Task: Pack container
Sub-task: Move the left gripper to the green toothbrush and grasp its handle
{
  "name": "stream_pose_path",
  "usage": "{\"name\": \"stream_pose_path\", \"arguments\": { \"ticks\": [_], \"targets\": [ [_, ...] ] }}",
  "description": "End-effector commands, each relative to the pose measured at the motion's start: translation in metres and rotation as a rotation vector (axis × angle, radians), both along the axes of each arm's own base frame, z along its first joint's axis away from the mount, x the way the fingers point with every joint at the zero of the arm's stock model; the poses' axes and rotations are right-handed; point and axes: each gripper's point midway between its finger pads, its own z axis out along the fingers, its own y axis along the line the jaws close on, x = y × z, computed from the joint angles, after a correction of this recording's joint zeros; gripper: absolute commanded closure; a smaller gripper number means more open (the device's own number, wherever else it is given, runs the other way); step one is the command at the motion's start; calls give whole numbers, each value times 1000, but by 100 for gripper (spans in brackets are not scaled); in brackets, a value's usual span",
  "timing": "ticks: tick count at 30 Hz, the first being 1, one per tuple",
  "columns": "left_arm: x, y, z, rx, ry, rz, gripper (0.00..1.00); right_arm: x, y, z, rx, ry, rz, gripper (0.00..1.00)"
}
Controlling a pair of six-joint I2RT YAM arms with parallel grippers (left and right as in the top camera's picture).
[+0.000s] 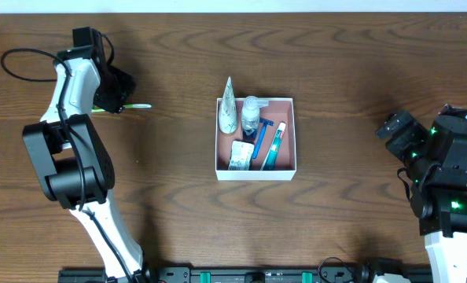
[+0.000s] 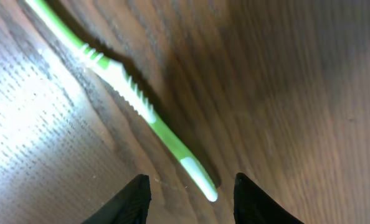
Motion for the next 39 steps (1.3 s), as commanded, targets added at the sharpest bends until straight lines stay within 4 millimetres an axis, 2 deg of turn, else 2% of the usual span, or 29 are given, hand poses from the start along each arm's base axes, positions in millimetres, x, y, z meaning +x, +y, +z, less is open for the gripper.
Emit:
{"name": "stream_pose_path", "arguments": {
  "ticks": [1, 9, 17, 22, 25, 35, 39],
  "targets": [
    [-4, 2, -17, -9, 35, 17, 56, 0, -3, 1, 1, -2, -17, 1],
    [-8, 2, -40, -23, 86, 40, 56, 0, -3, 1, 1, -1, -17, 1],
    [-12, 9, -42, -26, 95, 57, 56, 0, -3, 1, 0, -1, -17, 1],
    [-28, 10, -48, -40, 164, 57, 57, 0, -3, 1, 1, -1, -17, 1],
    [-37, 8, -52, -41, 200, 14, 69, 0, -3, 1, 1, -1, -17, 1],
    [-48, 6, -52, -32, 230, -156, 87, 0, -3, 1, 1, -1, -17, 1],
    [-61, 13, -52, 14, 287, -183, 93, 0, -3, 1, 1, 0, -16, 1]
  ]
}}
